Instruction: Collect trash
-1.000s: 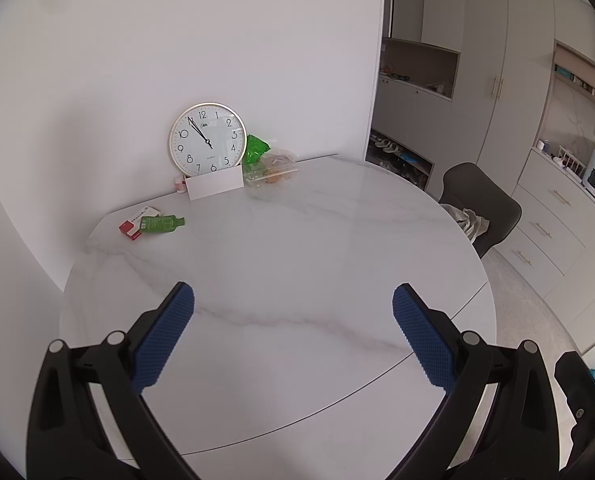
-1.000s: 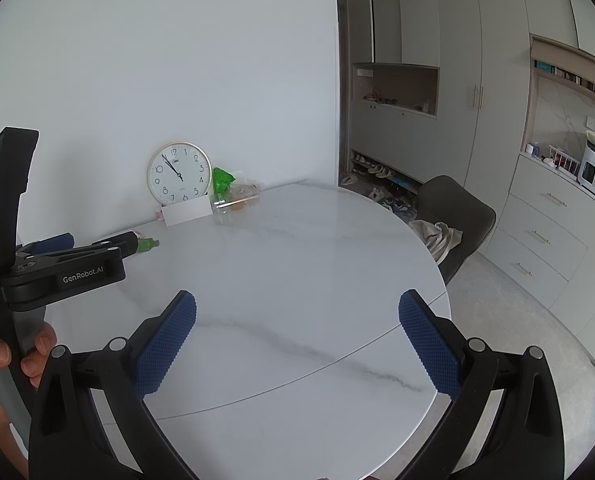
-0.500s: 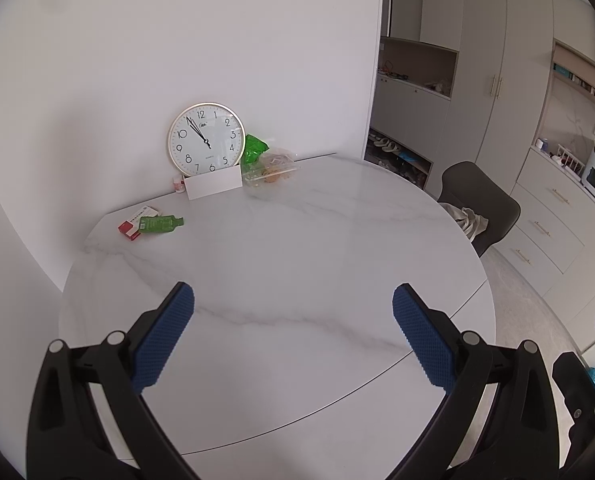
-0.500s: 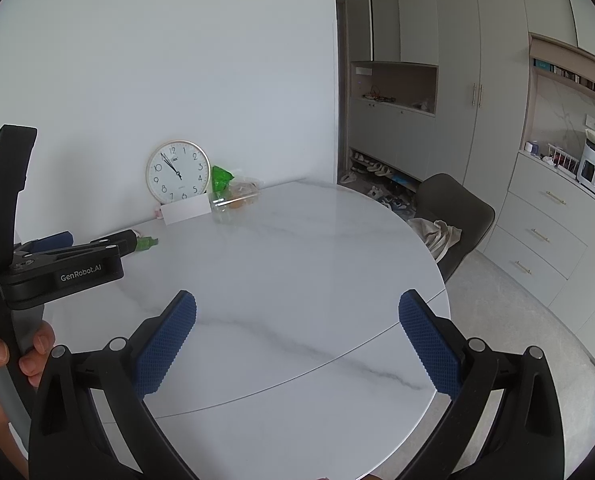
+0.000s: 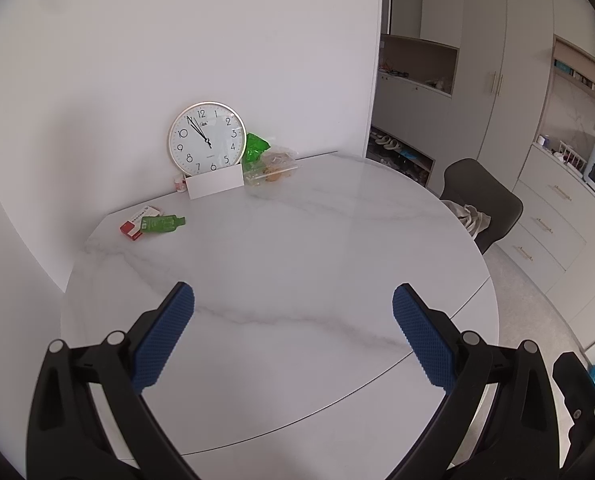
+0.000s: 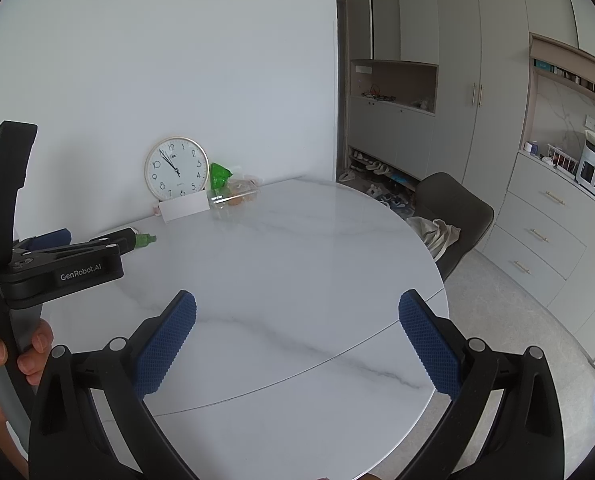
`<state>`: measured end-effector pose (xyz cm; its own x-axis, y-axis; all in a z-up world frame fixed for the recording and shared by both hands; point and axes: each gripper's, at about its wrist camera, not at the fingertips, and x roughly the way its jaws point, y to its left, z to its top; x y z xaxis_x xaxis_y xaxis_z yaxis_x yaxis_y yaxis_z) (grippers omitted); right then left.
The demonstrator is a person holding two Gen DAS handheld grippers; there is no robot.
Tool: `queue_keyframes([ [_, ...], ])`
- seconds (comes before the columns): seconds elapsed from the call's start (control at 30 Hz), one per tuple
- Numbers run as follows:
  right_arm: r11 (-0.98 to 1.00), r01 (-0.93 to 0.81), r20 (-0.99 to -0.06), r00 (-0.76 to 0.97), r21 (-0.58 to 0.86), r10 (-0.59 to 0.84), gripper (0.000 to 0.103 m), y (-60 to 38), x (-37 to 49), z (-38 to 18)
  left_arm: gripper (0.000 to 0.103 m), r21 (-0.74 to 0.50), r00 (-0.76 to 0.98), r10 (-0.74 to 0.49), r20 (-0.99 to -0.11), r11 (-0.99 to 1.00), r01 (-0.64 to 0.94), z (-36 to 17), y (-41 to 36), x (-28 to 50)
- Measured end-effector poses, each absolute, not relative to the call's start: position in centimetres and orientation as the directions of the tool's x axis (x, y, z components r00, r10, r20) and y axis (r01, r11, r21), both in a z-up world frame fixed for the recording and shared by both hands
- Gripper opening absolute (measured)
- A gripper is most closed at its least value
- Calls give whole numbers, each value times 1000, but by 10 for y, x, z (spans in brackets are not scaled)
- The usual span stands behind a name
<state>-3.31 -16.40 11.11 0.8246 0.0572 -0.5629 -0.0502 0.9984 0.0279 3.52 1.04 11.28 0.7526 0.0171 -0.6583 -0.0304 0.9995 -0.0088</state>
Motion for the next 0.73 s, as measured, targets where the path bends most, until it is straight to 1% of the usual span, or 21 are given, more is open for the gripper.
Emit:
queue_keyframes([
  [0.23, 998, -53, -566, 823, 26, 58, 101, -165, -34, 109, 95, -19, 760, 1, -650, 1000, -18, 112, 12, 37],
  [0.4, 998, -54, -565, 823, 26, 60, 101, -166, -35, 109, 95, -63, 763, -61, -643, 998, 27, 110, 13, 41],
  [0.5, 998, -57, -566, 822, 24, 61, 101, -166, -37, 109, 95, -55, 766, -51, -641, 998, 20, 109, 11, 44],
  [0.63, 998, -58, -568, 821, 22, 60, 101, -167, -37, 106, 95, -91, 727, -70, -684, 996, 10, 104, 16, 52],
  [0.73, 998, -57, -571, 818, 26, 61, 101, -167, -35, 105, 95, -89, 724, -63, -687, 996, 3, 102, 17, 52],
])
